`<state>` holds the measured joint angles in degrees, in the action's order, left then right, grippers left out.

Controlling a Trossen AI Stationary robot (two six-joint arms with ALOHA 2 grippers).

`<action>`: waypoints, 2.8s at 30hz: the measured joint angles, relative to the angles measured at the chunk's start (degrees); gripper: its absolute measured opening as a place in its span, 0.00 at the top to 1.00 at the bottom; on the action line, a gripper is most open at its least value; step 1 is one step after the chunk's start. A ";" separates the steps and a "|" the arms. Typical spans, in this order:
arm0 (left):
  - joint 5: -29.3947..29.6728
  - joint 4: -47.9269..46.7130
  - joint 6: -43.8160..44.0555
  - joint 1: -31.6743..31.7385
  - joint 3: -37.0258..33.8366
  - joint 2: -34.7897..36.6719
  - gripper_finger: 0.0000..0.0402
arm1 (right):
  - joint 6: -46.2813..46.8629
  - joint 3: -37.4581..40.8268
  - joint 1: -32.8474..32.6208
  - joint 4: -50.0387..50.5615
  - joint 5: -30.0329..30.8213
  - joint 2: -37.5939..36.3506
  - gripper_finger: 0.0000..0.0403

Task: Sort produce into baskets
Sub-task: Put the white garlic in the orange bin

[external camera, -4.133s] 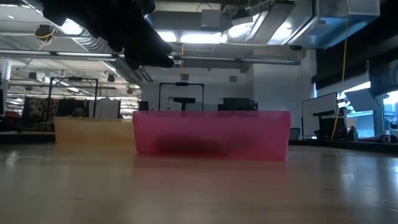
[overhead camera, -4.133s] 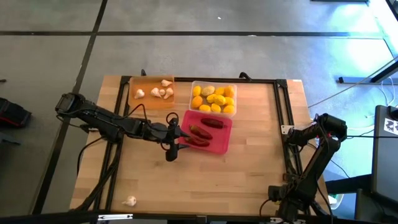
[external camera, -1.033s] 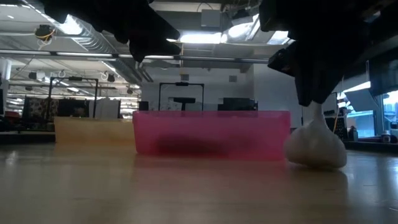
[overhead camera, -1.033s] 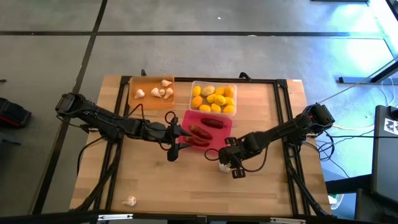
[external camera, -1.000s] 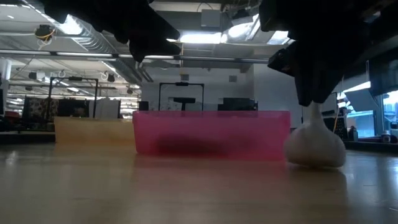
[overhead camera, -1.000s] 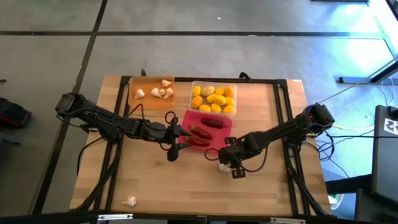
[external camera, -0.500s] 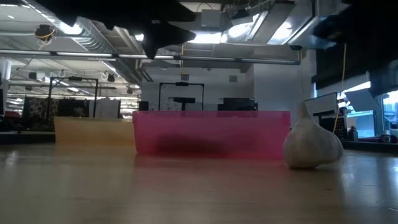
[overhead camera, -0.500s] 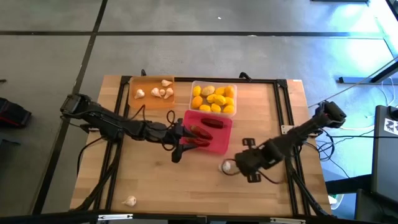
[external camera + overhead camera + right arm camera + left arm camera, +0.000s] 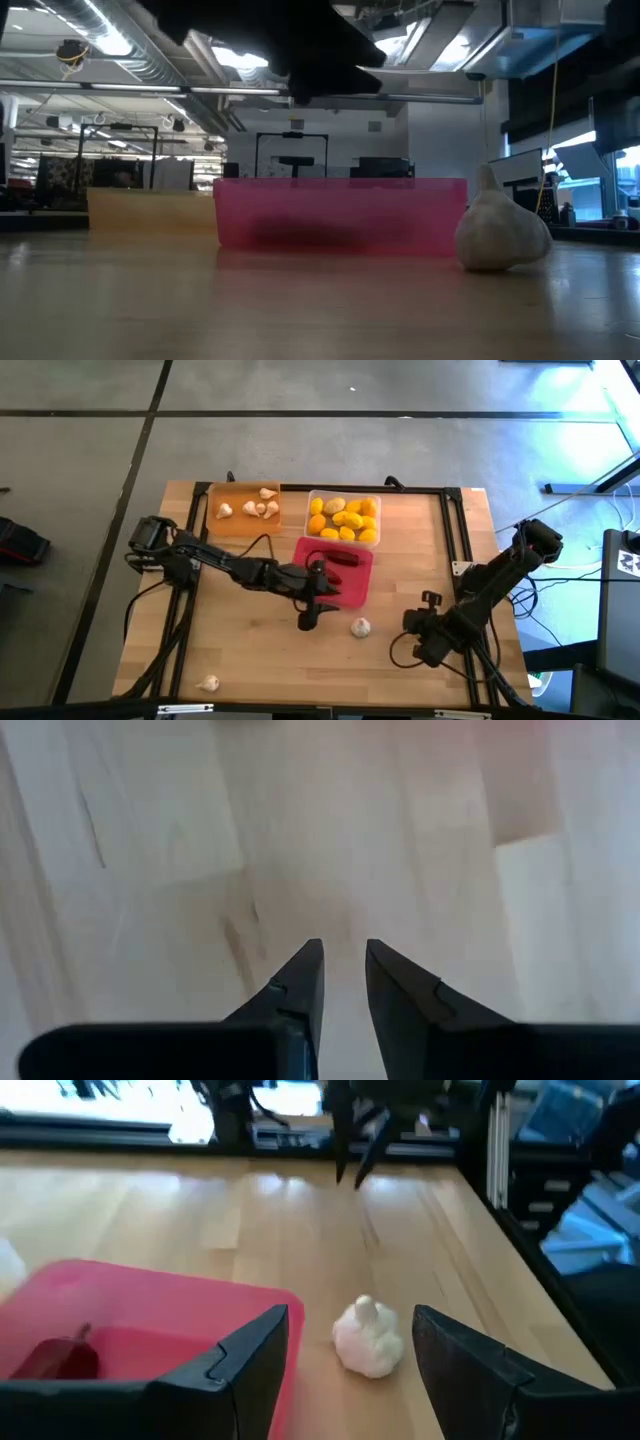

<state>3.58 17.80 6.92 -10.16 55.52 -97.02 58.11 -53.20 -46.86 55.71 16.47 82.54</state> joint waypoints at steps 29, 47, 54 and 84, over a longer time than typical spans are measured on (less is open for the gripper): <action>-13.87 0.32 -7.49 2.54 15.70 -22.71 0.48 | 10.67 0.39 -3.75 -11.05 12.82 0.00 0.82; -15.45 5.24 -6.58 2.35 15.70 -24.73 0.48 | 10.80 0.39 -3.75 -13.45 14.66 0.00 0.82; -15.47 7.12 -5.83 2.34 15.70 -25.55 0.61 | 10.56 0.39 -3.75 -13.05 15.46 0.01 0.82; -15.99 1.18 -4.18 2.59 15.61 -17.73 0.94 | 10.48 0.39 -3.75 -12.34 16.58 0.04 0.82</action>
<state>-12.41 18.99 2.74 -7.57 71.13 -114.75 68.60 -52.82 -50.61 43.37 33.05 82.59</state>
